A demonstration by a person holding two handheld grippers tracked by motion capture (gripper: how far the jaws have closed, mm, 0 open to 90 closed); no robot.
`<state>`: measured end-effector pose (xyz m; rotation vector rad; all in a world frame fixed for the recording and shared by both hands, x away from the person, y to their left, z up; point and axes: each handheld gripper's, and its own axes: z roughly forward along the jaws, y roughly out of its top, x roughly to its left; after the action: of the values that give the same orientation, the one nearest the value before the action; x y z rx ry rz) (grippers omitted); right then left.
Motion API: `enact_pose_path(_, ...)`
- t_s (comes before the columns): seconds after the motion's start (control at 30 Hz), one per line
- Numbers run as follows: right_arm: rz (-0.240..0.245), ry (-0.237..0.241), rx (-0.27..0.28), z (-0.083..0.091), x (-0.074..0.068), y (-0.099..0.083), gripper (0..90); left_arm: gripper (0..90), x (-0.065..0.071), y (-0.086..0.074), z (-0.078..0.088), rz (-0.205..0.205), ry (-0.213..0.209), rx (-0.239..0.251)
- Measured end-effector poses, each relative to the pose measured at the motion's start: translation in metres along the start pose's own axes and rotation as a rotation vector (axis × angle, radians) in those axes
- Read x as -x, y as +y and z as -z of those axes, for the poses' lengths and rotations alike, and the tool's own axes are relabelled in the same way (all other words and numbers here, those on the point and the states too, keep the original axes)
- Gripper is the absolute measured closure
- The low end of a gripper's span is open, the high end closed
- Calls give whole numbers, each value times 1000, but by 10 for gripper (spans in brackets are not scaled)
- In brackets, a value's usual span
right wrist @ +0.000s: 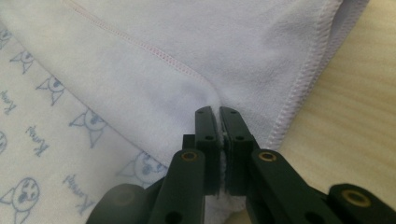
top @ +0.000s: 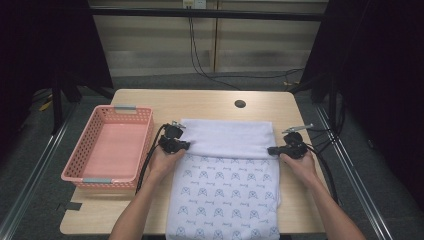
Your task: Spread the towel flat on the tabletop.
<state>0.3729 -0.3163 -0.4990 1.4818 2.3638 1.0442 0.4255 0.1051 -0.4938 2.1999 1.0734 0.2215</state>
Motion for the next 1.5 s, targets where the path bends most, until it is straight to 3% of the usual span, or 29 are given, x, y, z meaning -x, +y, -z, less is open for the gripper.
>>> enact_pose_path(0.13,-8,-6,-2,-5,3,7,874,869,-4,6,-3,-6,15,-9)
enact_pose_path(0.27,-7,-7,5,-10,7,13,874,869,-10,10,-7,19,15,7)
enact_pose_path(0.4,-31,-3,28,-15,15,17,874,870,-11,14,-9,3,31,-3)
enact_pose_path(0.47,-26,-23,18,-17,16,23,874,870,-14,16,-11,2,36,2)
enact_pose_path(0.57,-38,-35,20,-22,19,30,874,869,-18,17,-13,36,38,22)
enact_pose_path(0.67,-44,-52,31,-27,22,36,873,869,-21,20,-16,9,39,19)
enact_pose_path(0.77,-50,-70,43,-32,24,40,874,870,-28,22,-20,45,33,51)
enact_pose_path(0.87,-67,-94,63,-35,24,43,874,870,-31,28,-23,22,48,43)
enact_pose_path(0.97,-73,-94,68,-36,25,44,874,870,-34,30,-25,49,36,45)
enact_pose_path(1.03,-70,-79,71,-35,26,44,875,870,-32,30,-23,41,39,52)
enact_pose_path(1.07,-65,-68,81,-33,27,44,875,871,-31,31,-21,36,38,49)
enact_pose_path(1.2,-78,-4,169,-13,30,50,876,870,-30,36,1,44,-7,125)
enact_pose_path(1.33,-52,31,247,15,27,63,875,869,-29,43,37,47,-52,220)
enact_pose_path(1.5,-11,59,323,56,19,77,875,869,-13,53,81,-1,-86,320)
